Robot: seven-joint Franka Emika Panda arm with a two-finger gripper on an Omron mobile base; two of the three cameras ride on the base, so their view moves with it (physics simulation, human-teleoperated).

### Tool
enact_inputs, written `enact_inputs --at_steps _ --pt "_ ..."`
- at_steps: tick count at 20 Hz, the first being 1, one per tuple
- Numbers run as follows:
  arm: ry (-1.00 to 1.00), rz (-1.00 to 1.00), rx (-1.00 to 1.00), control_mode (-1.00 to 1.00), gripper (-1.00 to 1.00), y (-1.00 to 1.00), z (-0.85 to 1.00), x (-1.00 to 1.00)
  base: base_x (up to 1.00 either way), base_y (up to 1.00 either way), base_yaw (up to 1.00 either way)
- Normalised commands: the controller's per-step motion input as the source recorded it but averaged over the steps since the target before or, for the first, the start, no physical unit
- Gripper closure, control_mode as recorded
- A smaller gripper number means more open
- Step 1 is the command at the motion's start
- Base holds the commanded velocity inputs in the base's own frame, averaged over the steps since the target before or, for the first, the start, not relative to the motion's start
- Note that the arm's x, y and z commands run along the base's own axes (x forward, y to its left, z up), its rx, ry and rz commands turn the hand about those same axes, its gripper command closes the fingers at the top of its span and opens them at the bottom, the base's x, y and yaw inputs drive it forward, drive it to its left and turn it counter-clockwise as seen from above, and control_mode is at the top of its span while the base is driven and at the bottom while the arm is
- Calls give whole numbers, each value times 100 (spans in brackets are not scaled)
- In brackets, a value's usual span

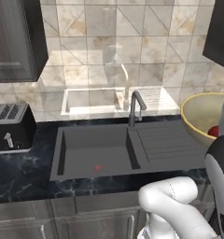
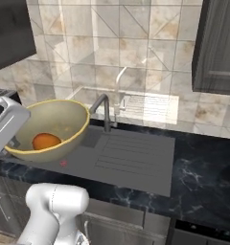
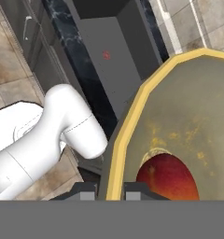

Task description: Pick the mango from the cabinet and place it in the bowl. Then pick the bowl and place it in the sink. Then turn on the sink facuet.

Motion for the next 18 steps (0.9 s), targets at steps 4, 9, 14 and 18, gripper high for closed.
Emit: enact_inputs --at_steps 4,9,14,18 --pt "0 0 0 100 100 0 0 0 43 -3 -3" --pt "0 0 0 100 100 0 0 0 38 0 -8" --pt "0 0 0 100 100 0 0 0 24 0 -16" --pt "0 0 0 100 100 0 0 0 11 0 -21"
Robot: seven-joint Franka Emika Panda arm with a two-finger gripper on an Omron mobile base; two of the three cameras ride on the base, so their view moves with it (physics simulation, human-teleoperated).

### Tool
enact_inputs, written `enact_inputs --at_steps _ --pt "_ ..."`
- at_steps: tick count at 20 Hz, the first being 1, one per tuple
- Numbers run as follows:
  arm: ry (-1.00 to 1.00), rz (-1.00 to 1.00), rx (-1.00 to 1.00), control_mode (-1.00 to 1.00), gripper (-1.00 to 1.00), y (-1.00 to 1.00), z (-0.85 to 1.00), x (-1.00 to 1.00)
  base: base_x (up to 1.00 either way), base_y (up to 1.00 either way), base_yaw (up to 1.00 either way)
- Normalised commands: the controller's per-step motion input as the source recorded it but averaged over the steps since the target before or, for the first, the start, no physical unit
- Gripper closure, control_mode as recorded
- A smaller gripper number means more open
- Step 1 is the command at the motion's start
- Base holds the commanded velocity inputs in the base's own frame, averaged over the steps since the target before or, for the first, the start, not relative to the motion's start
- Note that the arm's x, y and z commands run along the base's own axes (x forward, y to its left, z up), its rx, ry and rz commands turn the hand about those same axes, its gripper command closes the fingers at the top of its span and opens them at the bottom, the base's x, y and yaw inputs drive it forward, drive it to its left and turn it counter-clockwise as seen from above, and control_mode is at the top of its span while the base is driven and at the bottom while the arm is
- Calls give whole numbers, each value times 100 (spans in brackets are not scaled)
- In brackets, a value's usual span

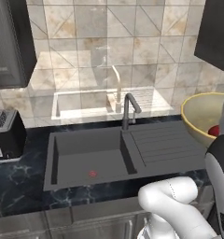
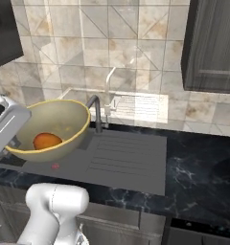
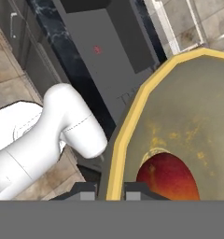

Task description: Pick the mango from the cabinet and place it in the bowl. Then pick the bowl and place it in the sink. Then turn on the sink facuet.

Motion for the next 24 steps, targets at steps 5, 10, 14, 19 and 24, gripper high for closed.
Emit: enact_inputs --at_steps 5,10,14,19,24 --pt "0 0 0 100 100 0 0 0 0 6 -11" --pt "3 0 0 -100 100 19 -13 -1 0 3 0" --pt "7 0 2 -100 100 84 -5 -18 0 0 0" --pt "3 -2 1 -100 100 100 -21 -4 0 0 0" --pt "2 -10 3 -100 100 100 -47 25 0 0 0"
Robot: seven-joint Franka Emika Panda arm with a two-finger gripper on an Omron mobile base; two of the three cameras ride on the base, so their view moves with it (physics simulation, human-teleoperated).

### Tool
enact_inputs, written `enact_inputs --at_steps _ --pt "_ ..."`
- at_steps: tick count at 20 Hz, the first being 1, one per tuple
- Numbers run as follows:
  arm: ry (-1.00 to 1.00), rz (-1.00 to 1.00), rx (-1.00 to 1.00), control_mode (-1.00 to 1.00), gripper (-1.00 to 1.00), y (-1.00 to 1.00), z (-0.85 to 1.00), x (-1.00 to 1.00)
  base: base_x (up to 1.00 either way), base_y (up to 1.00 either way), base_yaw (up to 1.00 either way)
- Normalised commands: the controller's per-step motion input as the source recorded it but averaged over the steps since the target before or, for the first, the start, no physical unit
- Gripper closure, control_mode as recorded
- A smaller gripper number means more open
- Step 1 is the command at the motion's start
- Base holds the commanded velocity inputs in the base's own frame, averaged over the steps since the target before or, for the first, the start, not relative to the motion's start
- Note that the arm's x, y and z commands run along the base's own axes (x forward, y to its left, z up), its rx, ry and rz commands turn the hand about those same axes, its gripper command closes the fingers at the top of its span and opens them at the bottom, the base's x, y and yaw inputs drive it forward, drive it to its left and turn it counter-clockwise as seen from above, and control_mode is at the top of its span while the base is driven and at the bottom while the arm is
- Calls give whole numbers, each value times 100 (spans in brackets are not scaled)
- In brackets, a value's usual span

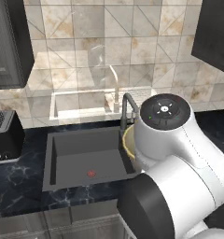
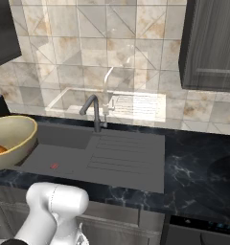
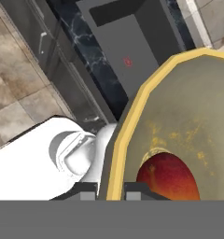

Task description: Pick the mango from the cabinet and place it in the bowl. Then pick the bowl and place it in the sink. Then turn on the sink facuet.

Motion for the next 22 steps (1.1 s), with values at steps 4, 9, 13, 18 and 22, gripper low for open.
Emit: enact_inputs --at_steps 4,9,13,18,22 --pt "1 -11 9 -100 100 97 -48 79 0 0 0" --pt "1 -6 17 -100 100 51 -44 99 0 0 0" --pt "0 -2 18 -100 100 20 -57 96 0 0 0" --pt "0 -4 13 -100 100 19 -56 97 0 0 0" --pt "0 -9 8 -100 100 20 -51 97 0 0 0"
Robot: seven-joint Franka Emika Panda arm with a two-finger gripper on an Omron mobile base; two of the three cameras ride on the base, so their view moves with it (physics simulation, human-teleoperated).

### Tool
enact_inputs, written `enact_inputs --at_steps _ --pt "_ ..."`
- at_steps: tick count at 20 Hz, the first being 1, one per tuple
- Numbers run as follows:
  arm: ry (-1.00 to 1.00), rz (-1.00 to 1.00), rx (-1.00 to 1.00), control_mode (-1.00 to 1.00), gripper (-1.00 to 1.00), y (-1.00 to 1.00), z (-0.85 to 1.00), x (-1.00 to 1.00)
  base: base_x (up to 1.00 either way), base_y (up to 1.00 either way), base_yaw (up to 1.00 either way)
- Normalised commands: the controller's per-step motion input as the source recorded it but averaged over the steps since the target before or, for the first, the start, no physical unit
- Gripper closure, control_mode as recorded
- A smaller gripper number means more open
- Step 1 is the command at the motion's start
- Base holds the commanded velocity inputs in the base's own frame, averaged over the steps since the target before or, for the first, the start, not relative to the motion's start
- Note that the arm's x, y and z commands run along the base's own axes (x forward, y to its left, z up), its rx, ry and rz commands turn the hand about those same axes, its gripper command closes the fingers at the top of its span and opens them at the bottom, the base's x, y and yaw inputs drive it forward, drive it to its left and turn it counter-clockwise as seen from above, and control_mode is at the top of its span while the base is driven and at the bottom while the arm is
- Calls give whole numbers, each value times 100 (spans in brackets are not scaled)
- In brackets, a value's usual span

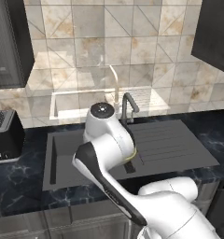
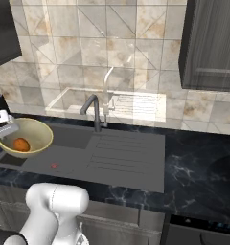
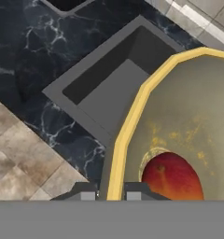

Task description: Pick the mango from the cabinet and place it in the bowl. Then pick the bowl and place it in the sink. Then turn on the sink facuet.

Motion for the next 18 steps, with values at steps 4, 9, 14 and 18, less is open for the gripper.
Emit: enact_inputs --at_steps 4,9,14,18 --pt "0 -16 1 -100 100 0 -37 73 0 0 0" --pt "6 -12 0 -100 100 0 -30 39 0 0 0" --pt "12 -11 0 -100 100 0 -45 42 0 0 0" --pt "13 -9 0 -100 100 0 -41 46 0 0 0"
